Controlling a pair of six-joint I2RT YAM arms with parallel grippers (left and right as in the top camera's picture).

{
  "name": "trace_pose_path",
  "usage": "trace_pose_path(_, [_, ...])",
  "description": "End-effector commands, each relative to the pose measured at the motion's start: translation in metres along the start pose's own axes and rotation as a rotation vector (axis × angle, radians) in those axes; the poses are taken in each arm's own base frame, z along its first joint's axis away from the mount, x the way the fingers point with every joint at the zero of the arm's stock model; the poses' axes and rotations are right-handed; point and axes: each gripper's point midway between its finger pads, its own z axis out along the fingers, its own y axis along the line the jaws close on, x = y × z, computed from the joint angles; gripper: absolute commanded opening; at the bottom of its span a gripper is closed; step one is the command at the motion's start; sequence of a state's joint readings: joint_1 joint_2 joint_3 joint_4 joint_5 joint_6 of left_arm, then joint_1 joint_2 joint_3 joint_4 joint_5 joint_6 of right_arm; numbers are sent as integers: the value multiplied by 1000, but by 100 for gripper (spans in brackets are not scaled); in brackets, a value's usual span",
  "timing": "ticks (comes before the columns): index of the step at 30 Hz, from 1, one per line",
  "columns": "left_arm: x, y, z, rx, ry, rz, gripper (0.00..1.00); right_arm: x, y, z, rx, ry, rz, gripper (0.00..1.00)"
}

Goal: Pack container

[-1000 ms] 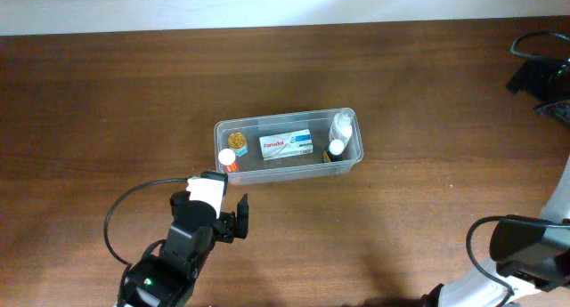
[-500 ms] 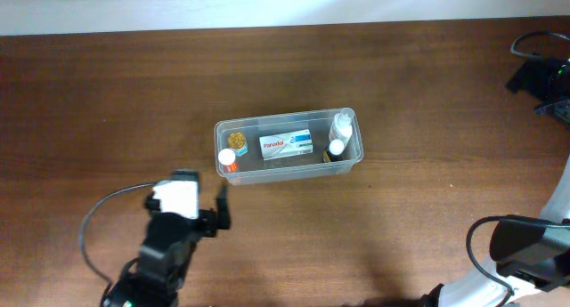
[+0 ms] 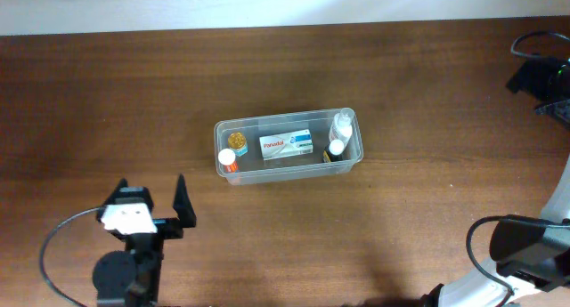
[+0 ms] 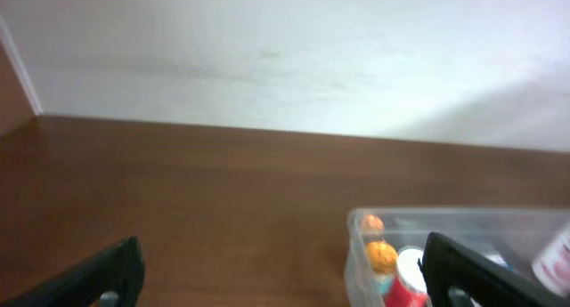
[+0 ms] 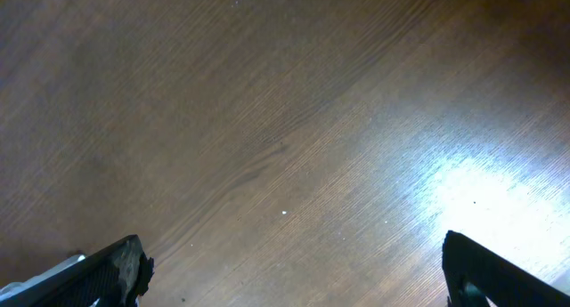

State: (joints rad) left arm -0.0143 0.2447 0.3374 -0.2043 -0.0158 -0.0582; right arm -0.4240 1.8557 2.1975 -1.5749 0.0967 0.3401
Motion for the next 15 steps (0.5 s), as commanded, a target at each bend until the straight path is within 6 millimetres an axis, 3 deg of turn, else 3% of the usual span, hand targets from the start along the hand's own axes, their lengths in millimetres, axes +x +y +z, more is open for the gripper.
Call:
trace_pose_path(1, [24,-10,1,68,5,89,99,-3,-1,-9,-8,-28,11,98])
trace_pose_path(11, [72,-14,5,111,47,160,99,-3,-1,-9,-8,-28,11,98])
trace_pose_path(15, [78,-16,6,124,24,231,99,-3,-1,-9,-8,-28,11,98])
